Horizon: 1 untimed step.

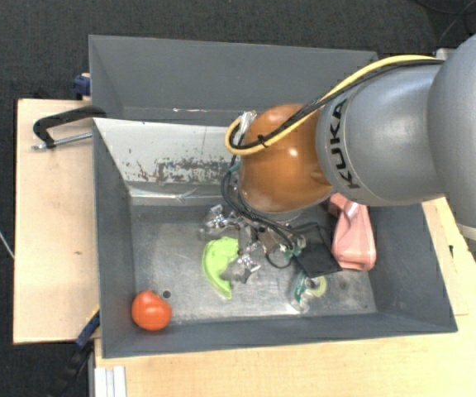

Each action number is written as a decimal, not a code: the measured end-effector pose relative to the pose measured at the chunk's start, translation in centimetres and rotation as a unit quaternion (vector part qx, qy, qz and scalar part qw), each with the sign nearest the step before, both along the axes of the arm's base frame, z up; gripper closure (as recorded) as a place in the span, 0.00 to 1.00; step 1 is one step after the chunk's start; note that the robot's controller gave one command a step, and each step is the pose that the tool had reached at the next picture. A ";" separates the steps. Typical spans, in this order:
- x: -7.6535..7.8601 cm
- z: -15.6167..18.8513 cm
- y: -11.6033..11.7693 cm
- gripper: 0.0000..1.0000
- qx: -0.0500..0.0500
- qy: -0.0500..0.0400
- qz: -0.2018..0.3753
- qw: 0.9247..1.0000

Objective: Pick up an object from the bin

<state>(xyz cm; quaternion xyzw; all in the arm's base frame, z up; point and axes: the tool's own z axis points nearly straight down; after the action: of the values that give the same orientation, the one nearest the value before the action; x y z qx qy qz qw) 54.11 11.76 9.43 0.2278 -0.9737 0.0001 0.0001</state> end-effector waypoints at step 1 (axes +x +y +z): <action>1.3 -1.9 -3.8 1.00 0.003 -0.002 0.126 0.992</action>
Offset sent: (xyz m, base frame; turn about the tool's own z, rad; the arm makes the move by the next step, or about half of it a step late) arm 0.0000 0.0000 0.0000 0.0000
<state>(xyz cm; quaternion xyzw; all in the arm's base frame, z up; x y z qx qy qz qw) 55.44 8.01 7.57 0.3490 -0.9371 -0.0023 -0.0026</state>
